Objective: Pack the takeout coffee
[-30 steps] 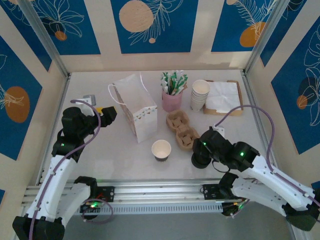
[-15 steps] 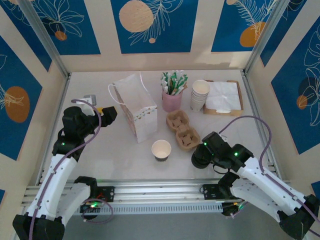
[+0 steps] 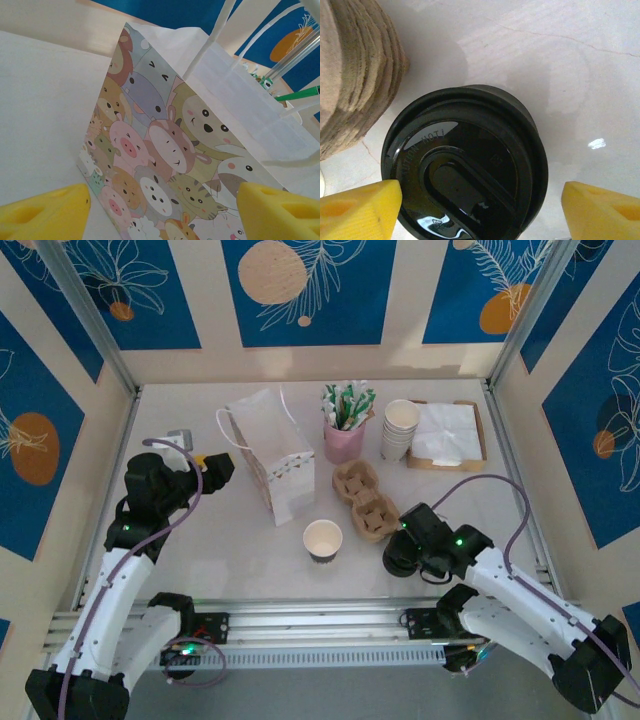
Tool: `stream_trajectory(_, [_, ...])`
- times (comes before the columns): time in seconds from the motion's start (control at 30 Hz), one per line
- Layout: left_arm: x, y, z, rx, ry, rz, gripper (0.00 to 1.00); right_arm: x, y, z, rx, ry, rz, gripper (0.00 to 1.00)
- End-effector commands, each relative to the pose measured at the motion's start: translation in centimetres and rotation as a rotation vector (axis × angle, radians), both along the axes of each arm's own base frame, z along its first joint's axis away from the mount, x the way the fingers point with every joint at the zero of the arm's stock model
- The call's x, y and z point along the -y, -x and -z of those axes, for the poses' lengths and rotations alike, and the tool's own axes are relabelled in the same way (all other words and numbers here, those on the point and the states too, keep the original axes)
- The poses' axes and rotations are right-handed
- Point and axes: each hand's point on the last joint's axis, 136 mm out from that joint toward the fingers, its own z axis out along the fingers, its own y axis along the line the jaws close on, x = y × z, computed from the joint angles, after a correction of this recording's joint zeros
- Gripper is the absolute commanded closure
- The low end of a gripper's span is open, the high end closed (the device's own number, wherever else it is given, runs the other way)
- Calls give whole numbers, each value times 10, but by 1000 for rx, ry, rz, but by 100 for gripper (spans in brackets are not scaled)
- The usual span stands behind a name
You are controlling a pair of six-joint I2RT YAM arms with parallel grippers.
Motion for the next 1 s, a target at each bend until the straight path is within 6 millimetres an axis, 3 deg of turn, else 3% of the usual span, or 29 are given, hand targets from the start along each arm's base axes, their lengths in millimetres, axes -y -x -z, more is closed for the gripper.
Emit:
stream_trajectory(0.0, [0, 1, 3, 1, -9, 4, 23, -4, -1, -6, -7, -17, -3, 18])
stream_trajectory(0.43, [0, 1, 2, 3, -11, 0, 23, -8, -6, -24, 18, -17, -27, 20])
stream_trajectory(0.97, [0, 0, 3, 0, -13, 1, 23, -10, -11, -12, -14, 64, -59, 19])
